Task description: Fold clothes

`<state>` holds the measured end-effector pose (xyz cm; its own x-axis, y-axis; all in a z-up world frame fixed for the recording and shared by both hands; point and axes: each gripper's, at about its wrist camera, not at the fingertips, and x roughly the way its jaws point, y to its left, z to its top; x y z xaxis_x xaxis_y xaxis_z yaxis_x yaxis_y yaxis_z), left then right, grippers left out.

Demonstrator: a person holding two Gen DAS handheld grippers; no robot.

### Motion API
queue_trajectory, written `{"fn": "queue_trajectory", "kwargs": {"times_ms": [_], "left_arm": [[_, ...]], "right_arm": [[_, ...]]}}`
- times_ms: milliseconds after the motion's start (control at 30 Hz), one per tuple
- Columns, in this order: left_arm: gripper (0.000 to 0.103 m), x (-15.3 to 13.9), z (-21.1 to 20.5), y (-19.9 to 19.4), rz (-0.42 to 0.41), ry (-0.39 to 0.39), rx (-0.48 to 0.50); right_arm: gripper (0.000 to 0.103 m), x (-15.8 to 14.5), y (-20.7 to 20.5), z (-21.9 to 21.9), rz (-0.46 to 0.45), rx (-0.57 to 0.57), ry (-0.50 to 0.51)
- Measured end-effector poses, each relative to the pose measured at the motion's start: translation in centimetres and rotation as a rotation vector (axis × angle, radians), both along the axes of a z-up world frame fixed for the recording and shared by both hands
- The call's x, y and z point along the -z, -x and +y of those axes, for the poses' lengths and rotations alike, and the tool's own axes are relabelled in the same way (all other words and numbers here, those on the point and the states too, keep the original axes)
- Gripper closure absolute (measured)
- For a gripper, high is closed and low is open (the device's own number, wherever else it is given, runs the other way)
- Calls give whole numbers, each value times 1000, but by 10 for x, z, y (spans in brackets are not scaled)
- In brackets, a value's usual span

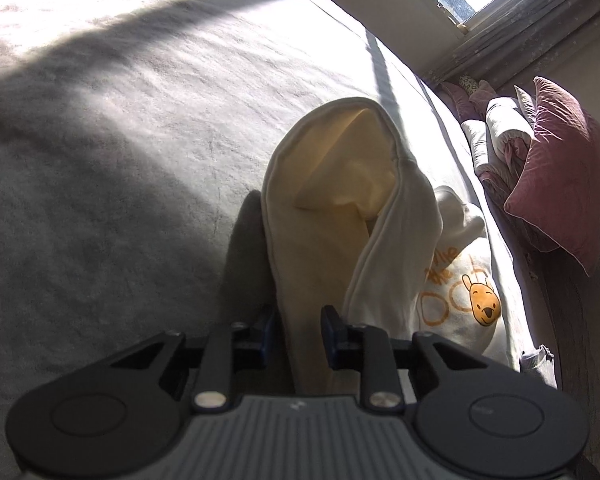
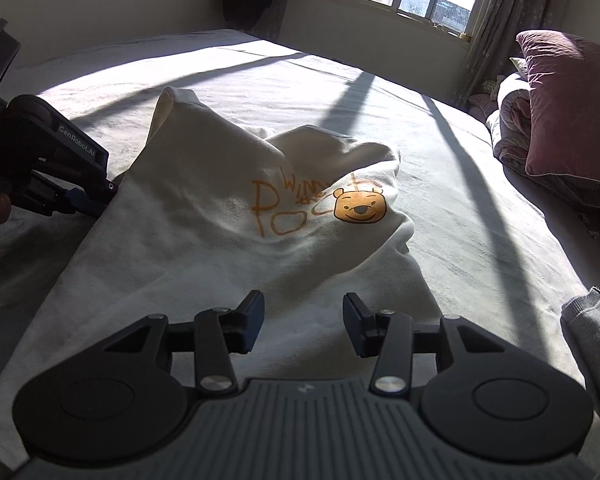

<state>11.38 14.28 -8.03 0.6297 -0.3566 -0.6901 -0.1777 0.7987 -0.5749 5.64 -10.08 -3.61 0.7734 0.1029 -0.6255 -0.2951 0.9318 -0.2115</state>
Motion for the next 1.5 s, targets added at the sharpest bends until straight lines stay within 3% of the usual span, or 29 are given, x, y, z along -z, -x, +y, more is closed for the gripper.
{"fn": "queue_trajectory", "kwargs": {"times_ms": [33,167,400,867,1100,1500], "left_arm": [[98,1,-2,0,1,-10,3],[99,-3,-9,4,-32,-92,-1],[99,-33,-13,5,-127,-468,-28],[100,-76,26,-64,-224,-1014,-278],[99,-94,55,-97,-242,-1113,-372],[99,-89,78,-123,-198,-1125,-475]], "right_arm": [[56,2,0,2,7,-2,3],[56,8,0,7,28,-8,15],[56,7,0,6,15,-15,25],[56,0,-10,-8,10,19,-11],[56,7,-22,-14,31,39,-7],[56,16,-33,-23,56,56,-6]]}}
